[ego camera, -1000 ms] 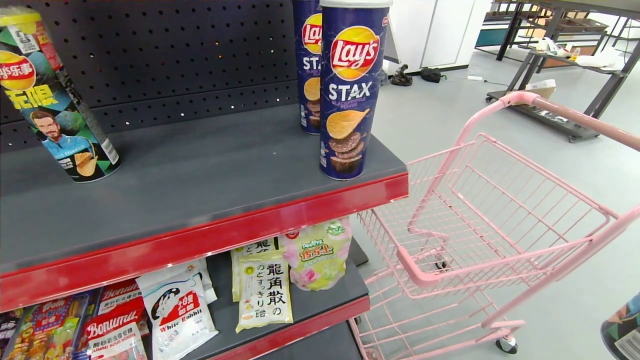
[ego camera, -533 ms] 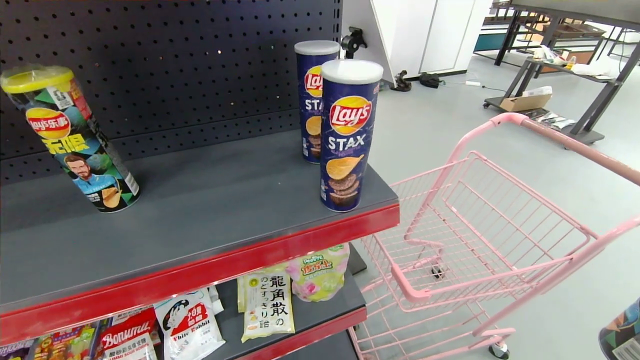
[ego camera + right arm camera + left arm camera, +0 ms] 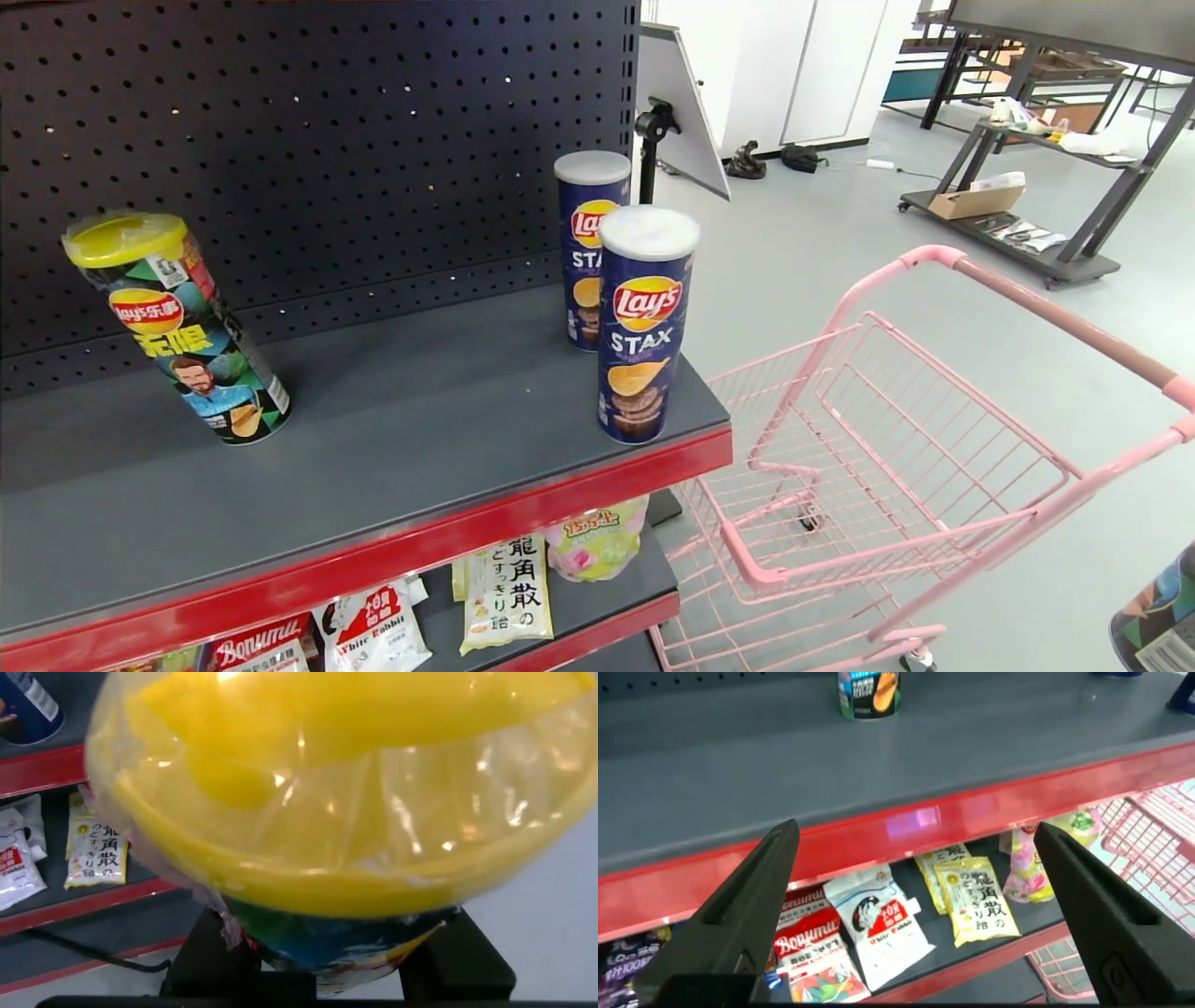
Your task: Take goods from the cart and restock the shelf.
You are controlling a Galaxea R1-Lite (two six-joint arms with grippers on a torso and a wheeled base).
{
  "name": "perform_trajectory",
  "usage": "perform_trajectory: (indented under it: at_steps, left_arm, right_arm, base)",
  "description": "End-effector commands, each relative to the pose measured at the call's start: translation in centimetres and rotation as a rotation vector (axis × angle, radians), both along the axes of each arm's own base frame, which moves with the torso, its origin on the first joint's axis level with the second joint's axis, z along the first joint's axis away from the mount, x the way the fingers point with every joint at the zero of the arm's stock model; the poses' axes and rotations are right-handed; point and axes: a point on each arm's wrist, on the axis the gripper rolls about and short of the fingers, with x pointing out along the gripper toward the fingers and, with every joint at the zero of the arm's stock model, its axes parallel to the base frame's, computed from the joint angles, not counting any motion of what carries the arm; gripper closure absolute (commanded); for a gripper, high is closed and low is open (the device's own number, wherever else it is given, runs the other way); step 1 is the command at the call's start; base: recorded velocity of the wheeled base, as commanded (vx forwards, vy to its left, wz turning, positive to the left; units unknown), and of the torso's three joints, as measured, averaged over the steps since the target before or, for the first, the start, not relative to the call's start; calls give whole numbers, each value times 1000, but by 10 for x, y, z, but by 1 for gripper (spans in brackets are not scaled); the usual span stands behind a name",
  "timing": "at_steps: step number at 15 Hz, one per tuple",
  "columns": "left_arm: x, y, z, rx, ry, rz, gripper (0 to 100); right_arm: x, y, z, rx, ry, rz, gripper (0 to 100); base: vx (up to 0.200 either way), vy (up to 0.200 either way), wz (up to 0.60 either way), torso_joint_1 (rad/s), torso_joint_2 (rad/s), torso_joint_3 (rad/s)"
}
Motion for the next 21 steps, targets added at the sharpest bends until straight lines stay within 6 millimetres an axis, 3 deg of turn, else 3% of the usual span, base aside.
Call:
perform_trajectory:
  at_steps: [1,9,16,21]
  left_arm:
    - [0,0,0,0,1,0,0]
    - [0,0,0,0,1,0,0]
    - [0,0,0,0,1,0,0]
    - [0,0,0,0,1,0,0]
  right_arm:
    - [2,0,0,-4,6,9,100]
    - [0,0,-1,-10,7,20,100]
    - [-9,1,-19,-18,14,21,100]
    - [-31,1,-39,-32,-39,26,100]
  base:
    - [0,0,0,149,-393,-227]
    - [0,0,0,134,-328,-187]
    - [0,0,600,11,-10,-9]
    - [0,0,0,0,0,0]
